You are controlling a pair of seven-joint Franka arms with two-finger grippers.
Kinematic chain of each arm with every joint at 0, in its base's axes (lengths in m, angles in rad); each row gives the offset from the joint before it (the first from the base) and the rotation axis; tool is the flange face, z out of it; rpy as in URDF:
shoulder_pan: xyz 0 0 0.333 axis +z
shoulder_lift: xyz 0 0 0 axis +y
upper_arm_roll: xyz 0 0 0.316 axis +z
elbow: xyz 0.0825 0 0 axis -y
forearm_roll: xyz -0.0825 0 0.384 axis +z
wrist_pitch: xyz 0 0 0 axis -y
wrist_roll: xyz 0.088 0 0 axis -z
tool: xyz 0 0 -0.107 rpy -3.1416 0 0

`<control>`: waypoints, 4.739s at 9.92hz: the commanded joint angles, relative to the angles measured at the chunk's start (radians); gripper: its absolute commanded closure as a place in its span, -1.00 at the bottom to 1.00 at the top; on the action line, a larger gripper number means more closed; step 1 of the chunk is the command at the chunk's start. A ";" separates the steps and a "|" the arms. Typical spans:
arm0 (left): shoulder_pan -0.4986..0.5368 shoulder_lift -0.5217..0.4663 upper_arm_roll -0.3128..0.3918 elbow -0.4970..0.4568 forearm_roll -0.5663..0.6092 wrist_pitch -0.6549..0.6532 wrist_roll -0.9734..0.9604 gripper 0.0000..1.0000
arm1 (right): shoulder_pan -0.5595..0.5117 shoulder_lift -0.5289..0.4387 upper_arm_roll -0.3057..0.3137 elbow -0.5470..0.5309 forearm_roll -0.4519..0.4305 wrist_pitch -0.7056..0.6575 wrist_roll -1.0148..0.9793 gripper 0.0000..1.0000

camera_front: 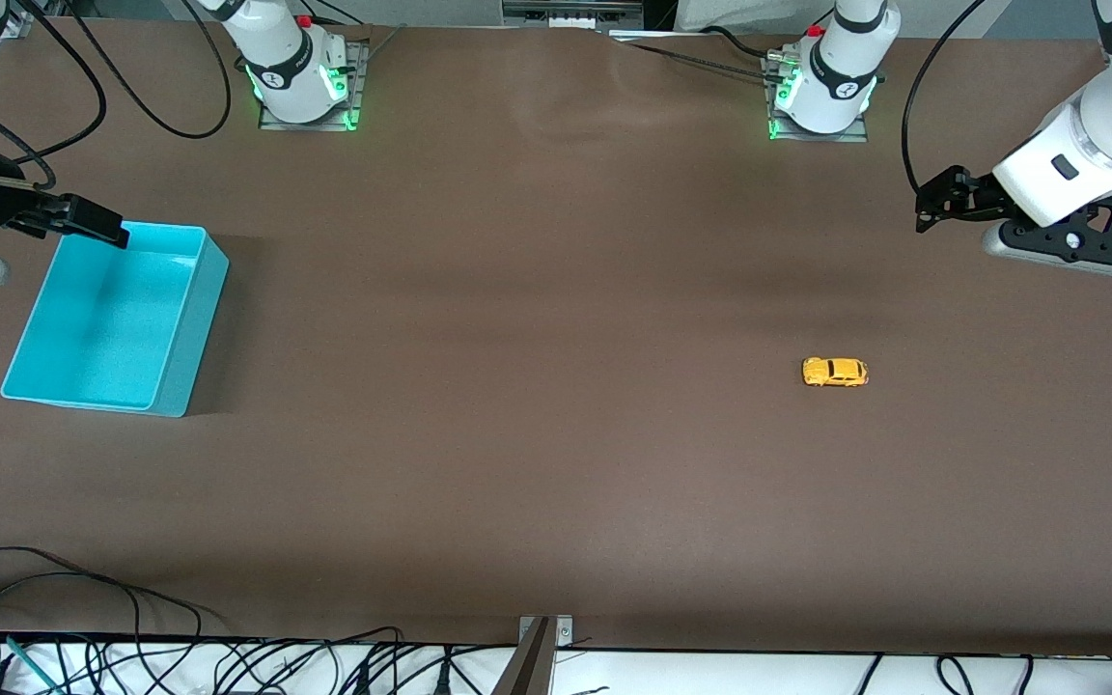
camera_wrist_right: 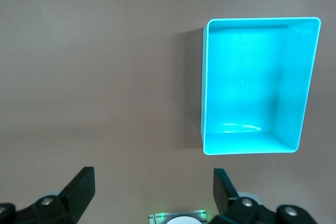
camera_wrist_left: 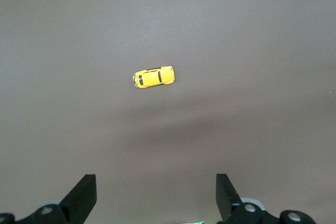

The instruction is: Wind up and store yellow beetle car

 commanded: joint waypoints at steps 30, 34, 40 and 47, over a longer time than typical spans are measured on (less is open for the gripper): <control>0.005 0.017 -0.003 0.037 -0.007 -0.023 0.004 -1.00 | -0.007 0.003 0.006 0.009 -0.010 -0.015 -0.001 -1.00; 0.007 0.017 -0.001 0.035 -0.007 -0.023 0.006 -1.00 | -0.007 0.003 0.006 0.009 -0.010 -0.015 -0.001 -1.00; 0.014 0.017 -0.001 0.035 -0.009 -0.026 0.010 -1.00 | -0.009 0.005 0.006 0.007 -0.010 -0.015 -0.003 -1.00; 0.083 0.066 0.000 0.037 -0.001 -0.010 0.436 -1.00 | -0.007 0.003 0.006 0.006 -0.009 -0.017 0.006 -1.00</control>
